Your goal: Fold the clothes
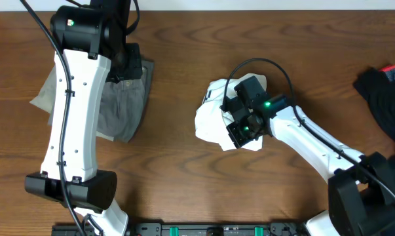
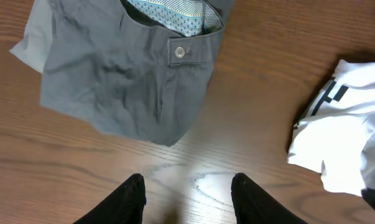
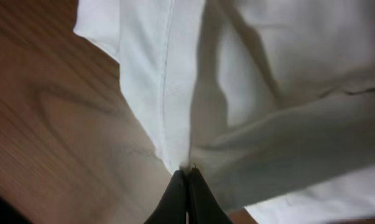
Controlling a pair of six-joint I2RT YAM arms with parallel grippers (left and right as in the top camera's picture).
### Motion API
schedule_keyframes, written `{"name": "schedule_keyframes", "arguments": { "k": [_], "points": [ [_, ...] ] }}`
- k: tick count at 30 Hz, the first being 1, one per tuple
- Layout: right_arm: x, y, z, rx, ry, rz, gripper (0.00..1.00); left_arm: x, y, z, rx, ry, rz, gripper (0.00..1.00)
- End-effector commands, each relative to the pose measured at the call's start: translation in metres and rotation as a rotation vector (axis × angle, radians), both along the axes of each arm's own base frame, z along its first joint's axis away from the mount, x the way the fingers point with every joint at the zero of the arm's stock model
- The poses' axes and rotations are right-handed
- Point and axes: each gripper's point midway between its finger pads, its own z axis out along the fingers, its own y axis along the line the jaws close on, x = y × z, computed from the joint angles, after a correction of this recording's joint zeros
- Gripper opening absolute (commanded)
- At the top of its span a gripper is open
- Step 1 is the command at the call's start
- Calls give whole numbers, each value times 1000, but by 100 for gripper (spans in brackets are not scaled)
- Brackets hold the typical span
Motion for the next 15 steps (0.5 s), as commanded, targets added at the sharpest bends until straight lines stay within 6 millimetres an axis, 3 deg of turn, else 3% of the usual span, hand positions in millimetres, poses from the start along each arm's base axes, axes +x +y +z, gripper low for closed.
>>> {"name": "schedule_keyframes", "arguments": {
  "k": [1, 6, 15],
  "points": [
    [18, -29, 32, -41, -116, -134, 1, -7, 2, 4, 7, 11, -12, 47],
    [24, -71, 49, -111, -161, -256, 1, -6, 2, 4, 9, 9, -19, 47],
    [13, -119, 40, -299, -106, -417, 1, -6, 1, 4, 7, 6, -19, 47]
  ]
}}
